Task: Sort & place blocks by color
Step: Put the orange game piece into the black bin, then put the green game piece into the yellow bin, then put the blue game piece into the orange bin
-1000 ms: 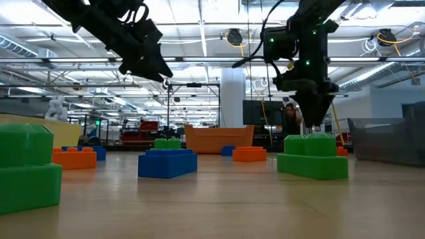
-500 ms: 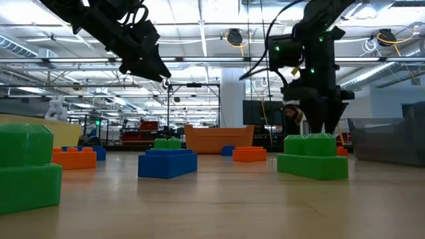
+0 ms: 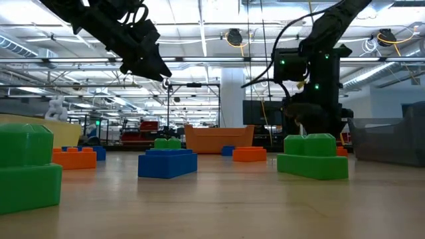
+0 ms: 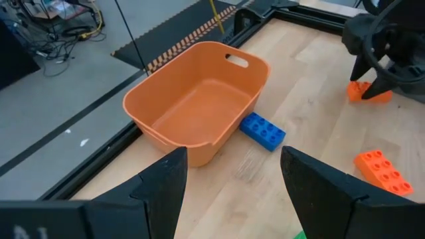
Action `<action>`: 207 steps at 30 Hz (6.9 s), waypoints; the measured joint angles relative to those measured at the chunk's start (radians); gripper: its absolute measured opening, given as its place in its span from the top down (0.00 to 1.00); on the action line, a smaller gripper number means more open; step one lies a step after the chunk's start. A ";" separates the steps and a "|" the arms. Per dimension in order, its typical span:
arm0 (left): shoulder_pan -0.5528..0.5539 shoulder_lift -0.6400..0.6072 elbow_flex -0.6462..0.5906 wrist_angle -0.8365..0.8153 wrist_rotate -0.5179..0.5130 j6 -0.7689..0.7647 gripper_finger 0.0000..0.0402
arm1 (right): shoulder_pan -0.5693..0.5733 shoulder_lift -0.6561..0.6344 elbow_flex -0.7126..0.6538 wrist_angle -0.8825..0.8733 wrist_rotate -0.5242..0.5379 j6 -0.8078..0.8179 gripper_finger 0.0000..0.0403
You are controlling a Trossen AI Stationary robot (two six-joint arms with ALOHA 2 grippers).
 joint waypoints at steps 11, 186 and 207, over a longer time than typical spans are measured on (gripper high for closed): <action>0.000 0.000 0.000 0.014 0.000 -0.001 0.39 | -0.019 -0.005 -0.047 0.080 0.003 -0.185 0.70; -0.299 0.051 0.069 -1.244 0.093 -0.554 0.14 | 0.146 -0.202 0.025 0.424 0.055 -0.754 0.25; -0.217 0.051 0.163 -1.179 0.014 -0.421 0.15 | 0.065 -0.199 0.025 0.589 0.126 -0.753 0.25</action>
